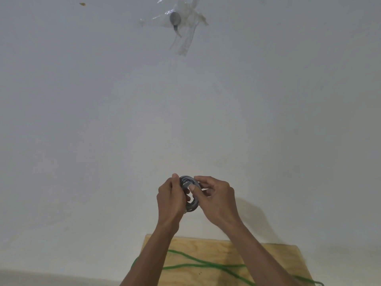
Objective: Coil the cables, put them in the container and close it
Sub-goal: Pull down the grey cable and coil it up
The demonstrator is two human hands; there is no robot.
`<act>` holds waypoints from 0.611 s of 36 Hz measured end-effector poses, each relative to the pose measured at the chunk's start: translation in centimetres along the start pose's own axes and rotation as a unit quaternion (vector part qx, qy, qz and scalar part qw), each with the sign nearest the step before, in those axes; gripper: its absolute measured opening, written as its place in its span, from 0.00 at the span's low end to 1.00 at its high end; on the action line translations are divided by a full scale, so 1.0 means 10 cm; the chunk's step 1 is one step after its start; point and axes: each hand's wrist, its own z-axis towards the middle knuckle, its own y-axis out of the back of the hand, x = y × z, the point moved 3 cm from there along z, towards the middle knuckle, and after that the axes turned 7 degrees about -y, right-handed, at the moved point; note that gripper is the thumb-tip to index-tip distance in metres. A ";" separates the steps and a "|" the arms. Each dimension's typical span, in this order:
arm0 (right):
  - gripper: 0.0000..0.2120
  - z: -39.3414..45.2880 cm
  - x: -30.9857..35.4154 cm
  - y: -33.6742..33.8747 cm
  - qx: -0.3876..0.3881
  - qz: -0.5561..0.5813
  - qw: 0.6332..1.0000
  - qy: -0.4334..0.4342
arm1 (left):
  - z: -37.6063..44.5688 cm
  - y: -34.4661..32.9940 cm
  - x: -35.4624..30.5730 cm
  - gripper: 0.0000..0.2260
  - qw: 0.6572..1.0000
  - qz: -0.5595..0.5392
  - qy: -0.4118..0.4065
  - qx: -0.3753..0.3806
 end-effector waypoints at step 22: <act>0.10 0.00 -0.20 -0.07 0.031 0.043 0.998 -0.039 | 0.04 0.10 0.13 0.20 0.999 -0.007 0.019 0.025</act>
